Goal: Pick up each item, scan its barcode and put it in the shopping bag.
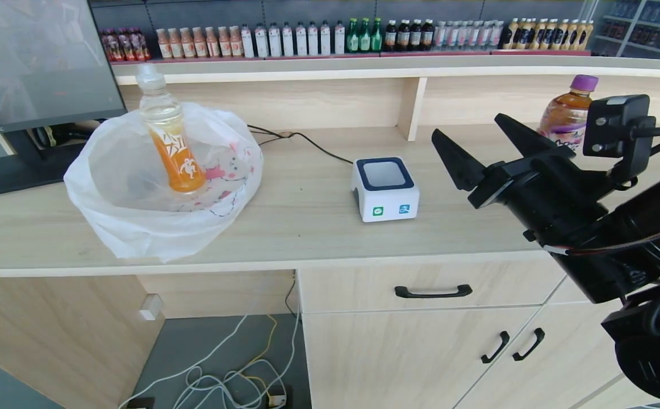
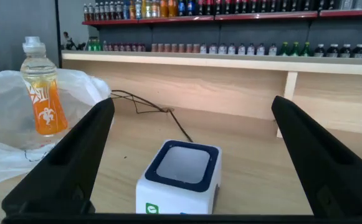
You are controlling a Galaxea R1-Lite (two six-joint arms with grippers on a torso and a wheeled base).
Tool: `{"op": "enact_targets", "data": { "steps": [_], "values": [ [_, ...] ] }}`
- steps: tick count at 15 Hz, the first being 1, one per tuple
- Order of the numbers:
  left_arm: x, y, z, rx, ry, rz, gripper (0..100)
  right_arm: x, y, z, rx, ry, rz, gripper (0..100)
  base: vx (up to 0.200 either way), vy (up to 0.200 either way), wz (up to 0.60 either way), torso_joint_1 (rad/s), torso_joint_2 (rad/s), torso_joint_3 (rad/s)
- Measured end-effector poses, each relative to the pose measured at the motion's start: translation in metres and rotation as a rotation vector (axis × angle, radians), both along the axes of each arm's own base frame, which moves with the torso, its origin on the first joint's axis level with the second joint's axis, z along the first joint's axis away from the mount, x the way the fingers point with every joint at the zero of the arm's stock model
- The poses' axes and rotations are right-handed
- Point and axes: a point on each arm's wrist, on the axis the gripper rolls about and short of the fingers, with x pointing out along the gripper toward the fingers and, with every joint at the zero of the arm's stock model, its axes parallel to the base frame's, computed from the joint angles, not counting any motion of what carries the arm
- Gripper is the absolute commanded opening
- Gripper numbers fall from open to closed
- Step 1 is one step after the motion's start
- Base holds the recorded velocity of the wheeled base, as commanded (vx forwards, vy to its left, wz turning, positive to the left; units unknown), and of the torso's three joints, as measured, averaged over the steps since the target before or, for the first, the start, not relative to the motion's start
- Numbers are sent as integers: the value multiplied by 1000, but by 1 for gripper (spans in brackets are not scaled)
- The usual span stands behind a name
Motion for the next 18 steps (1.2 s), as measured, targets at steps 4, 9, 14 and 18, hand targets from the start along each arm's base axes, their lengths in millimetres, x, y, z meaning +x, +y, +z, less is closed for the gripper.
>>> {"op": "enact_targets", "data": {
  "steps": [4, 9, 14, 18],
  "values": [
    [0, 0, 0, 0, -1, 0, 100, -2, -1, 1, 1, -1, 0, 100, 0, -200, 0, 1, 1, 2],
    [0, 0, 0, 0, -1, 0, 100, -4, -3, 0, -1, 1, -1, 100, 0, -200, 0, 0, 1, 3],
    [0, 0, 0, 1, 0, 0, 100, -2, -2, -2, -4, 8, -1, 100, 0, -200, 0, 3, 0, 3],
    [0, 0, 0, 4, 1, -1, 100, -1, -1, -10, -19, 35, -2, 100, 0, -50, 0, 1, 1, 1]
  ]
}}
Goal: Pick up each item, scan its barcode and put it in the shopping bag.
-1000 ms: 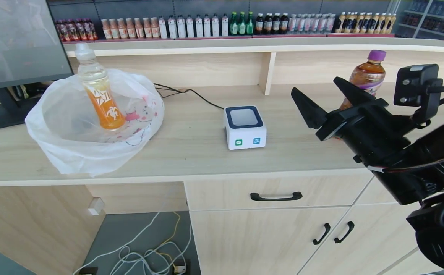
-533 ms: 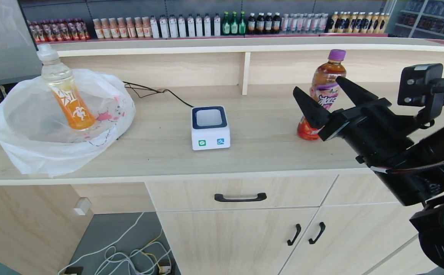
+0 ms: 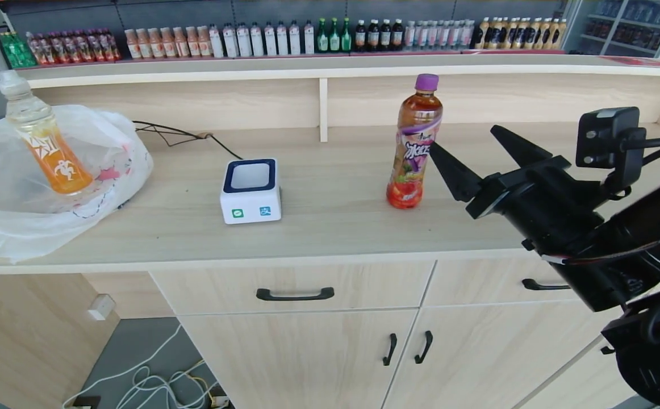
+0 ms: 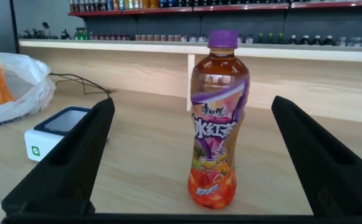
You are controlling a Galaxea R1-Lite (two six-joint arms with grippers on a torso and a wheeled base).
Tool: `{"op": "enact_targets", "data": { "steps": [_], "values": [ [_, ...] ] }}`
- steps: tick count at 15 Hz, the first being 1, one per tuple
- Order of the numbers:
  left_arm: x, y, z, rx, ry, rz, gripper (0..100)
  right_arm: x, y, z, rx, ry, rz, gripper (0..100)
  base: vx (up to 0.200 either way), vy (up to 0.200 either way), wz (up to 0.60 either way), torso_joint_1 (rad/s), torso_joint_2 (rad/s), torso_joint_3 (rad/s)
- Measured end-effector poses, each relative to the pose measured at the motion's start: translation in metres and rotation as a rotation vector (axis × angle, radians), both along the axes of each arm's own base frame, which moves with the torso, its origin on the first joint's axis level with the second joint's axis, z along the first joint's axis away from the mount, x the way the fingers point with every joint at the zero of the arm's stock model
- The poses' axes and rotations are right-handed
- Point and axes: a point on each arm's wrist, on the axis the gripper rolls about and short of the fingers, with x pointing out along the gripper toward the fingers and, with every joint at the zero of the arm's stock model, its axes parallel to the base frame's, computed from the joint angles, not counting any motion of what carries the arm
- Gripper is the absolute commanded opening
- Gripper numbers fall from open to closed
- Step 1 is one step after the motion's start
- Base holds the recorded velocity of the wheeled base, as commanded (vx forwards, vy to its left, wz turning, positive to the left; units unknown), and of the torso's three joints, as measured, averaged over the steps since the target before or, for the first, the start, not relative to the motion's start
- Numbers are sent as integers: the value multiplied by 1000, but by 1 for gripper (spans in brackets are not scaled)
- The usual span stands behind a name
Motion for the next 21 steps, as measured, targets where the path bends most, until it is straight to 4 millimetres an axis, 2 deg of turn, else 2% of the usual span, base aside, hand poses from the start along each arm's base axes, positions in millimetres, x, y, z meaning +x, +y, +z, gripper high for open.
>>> {"op": "enact_targets", "data": {
  "steps": [4, 8, 10, 14, 21],
  "values": [
    [0, 0, 0, 3, -1, 0, 100, -3, -3, -9, 5, 47, 15, 100, 0, 0, 0, 0, 0, 0],
    [0, 0, 0, 15, -1, -1, 100, 3, -2, -6, 6, 46, 11, 100, 0, 0, 0, 0, 0, 0],
    [0, 0, 0, 16, -1, 0, 100, 12, 2, -8, -39, 136, 4, 100, 0, 0, 0, 0, 0, 0],
    [0, 0, 0, 16, -1, 0, 100, 32, 8, 5, -73, 234, -45, 100, 0, 0, 0, 0, 0, 0],
    [0, 0, 0, 16, -1, 0, 100, 65, 12, 4, -54, 285, -106, 100, 0, 0, 0, 0, 0, 0]
  ]
}}
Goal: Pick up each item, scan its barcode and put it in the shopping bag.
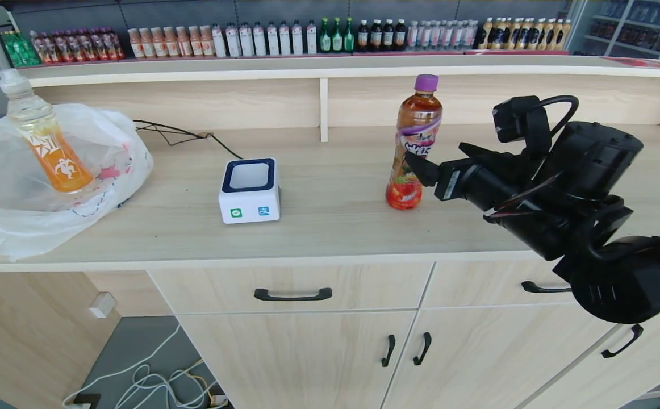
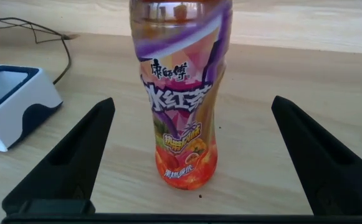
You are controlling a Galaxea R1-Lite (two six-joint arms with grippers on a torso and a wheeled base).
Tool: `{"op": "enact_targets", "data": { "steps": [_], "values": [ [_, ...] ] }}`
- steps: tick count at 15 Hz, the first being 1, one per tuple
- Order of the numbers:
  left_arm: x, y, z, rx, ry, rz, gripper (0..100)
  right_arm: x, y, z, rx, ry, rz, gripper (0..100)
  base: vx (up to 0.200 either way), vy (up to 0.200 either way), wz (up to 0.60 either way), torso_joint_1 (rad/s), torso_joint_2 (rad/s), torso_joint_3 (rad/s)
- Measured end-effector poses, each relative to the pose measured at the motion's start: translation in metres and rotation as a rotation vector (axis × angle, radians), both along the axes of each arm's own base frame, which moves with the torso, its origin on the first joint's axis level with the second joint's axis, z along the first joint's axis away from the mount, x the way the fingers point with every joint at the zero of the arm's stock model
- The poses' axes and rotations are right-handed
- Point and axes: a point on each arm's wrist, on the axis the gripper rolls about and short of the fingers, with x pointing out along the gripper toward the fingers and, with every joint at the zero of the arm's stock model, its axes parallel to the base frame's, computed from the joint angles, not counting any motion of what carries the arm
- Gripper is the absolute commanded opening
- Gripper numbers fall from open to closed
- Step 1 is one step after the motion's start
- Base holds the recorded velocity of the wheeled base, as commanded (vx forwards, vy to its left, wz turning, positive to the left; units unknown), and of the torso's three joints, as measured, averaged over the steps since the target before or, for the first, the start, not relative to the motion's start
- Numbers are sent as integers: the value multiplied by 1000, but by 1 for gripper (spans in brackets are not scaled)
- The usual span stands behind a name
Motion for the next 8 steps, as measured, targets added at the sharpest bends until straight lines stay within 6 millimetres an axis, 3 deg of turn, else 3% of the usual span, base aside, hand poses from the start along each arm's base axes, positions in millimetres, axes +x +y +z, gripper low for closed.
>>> {"op": "enact_targets", "data": {
  "steps": [8],
  "values": [
    [0, 0, 0, 0, 0, 0, 100, 36, 5, -10, -21, 46, -30, 100, 0, 0, 0, 0, 0, 0]
  ]
}}
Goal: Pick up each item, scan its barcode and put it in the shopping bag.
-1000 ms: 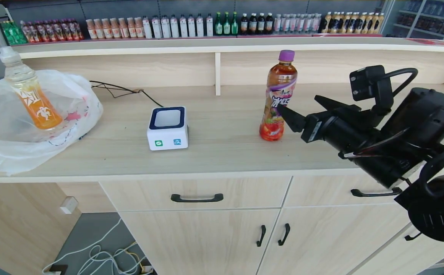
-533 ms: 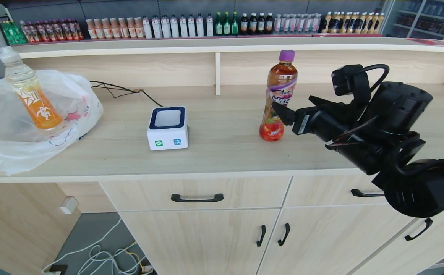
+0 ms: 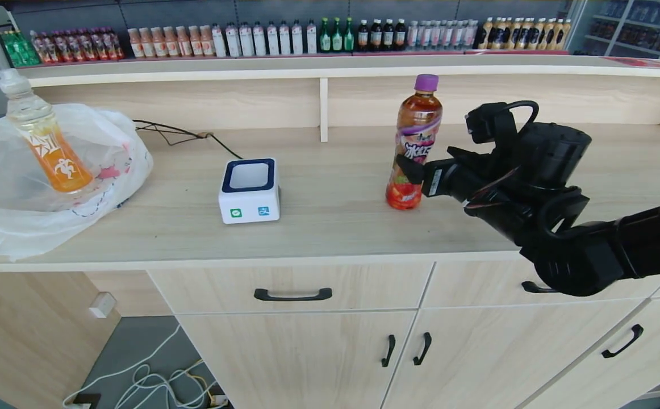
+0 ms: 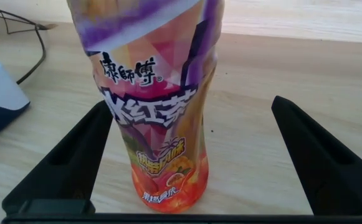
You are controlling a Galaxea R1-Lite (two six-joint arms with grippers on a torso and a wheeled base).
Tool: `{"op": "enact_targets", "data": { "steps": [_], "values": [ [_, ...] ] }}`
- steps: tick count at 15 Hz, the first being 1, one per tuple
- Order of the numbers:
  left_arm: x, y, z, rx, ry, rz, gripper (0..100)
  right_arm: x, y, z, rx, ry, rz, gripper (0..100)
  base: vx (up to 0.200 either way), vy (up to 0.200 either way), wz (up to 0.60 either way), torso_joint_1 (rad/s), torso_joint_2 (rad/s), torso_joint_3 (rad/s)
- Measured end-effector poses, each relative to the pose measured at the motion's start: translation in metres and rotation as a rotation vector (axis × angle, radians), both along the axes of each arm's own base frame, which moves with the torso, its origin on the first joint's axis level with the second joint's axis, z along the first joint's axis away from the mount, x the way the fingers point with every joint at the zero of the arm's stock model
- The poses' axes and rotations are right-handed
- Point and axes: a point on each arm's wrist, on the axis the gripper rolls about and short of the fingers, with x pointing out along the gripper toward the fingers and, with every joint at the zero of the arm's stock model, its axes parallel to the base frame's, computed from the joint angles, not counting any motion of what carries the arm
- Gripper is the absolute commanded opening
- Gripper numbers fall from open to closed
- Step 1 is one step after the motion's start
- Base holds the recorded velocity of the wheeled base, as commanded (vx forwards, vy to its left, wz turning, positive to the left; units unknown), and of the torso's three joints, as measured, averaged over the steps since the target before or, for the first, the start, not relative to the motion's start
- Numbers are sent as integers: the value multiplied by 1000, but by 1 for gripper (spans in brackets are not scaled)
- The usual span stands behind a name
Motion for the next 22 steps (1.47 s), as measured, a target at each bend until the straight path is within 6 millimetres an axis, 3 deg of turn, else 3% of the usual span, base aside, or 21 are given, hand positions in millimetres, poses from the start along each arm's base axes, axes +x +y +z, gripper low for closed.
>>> {"op": "enact_targets", "data": {
  "steps": [13, 20, 21, 22],
  "values": [
    [0, 0, 0, 0, 0, 0, 100, 38, 9, -6, 11, -30, -16, 100, 0, 0, 0, 0, 0, 0],
    [0, 0, 0, 0, 0, 0, 100, 42, 12, -9, 12, -28, -45, 100, 0, 0, 0, 0, 0, 0],
    [0, 0, 0, 0, 0, 0, 100, 42, 12, -9, 11, -30, -45, 0, 0, 0, 0, 0, 0, 0],
    [0, 0, 0, 0, 0, 0, 100, 42, 12, -8, 13, -33, -45, 0, 0, 0, 0, 0, 0, 0]
  ]
}}
